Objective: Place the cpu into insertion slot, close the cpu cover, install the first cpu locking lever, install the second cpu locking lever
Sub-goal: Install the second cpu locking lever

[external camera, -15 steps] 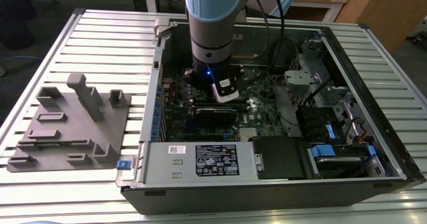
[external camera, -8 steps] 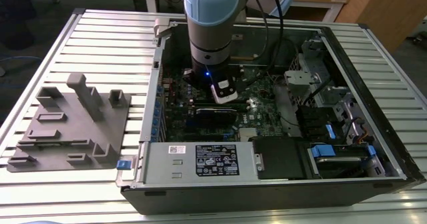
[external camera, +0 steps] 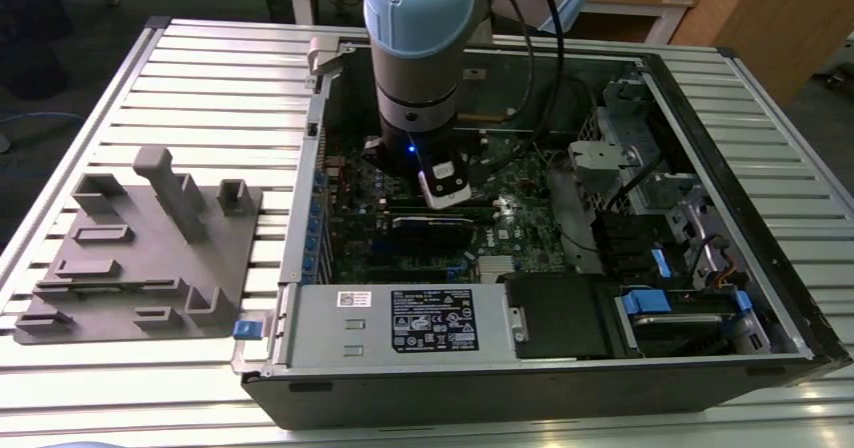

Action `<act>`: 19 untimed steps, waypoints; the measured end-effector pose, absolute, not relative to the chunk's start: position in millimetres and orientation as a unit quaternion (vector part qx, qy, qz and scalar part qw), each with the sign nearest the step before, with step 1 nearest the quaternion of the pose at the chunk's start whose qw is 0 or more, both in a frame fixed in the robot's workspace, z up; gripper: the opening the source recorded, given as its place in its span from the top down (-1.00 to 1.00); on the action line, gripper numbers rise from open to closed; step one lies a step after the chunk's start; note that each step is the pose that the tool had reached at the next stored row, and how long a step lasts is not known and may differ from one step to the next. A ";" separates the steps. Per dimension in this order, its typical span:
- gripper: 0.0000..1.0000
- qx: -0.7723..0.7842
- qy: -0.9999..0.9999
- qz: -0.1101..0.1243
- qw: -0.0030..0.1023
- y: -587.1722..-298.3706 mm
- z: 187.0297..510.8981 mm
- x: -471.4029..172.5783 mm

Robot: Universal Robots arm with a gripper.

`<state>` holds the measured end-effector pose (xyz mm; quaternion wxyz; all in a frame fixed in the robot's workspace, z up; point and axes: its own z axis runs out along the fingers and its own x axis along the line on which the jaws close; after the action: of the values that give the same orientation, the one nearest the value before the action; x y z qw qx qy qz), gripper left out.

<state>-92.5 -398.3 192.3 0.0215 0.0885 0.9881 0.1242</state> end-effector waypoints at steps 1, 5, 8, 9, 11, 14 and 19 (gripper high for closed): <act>0.79 0.088 0.988 0.125 0.021 -398.3 192.3 -92.6; 0.79 0.088 0.988 0.125 0.022 -398.2 193.1 -92.6; 0.79 0.088 0.988 0.123 0.022 -398.2 198.7 -92.6; 0.79 0.088 0.988 0.122 0.022 -398.3 201.3 -92.7; 0.79 0.088 0.988 0.121 0.022 -398.2 207.1 -92.6; 0.79 0.088 0.989 0.118 0.022 -398.2 217.3 -92.7; 0.79 0.088 0.991 0.098 0.024 -398.1 226.6 -92.7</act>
<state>-92.7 -398.1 226.6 0.0239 0.0879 0.9910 0.0983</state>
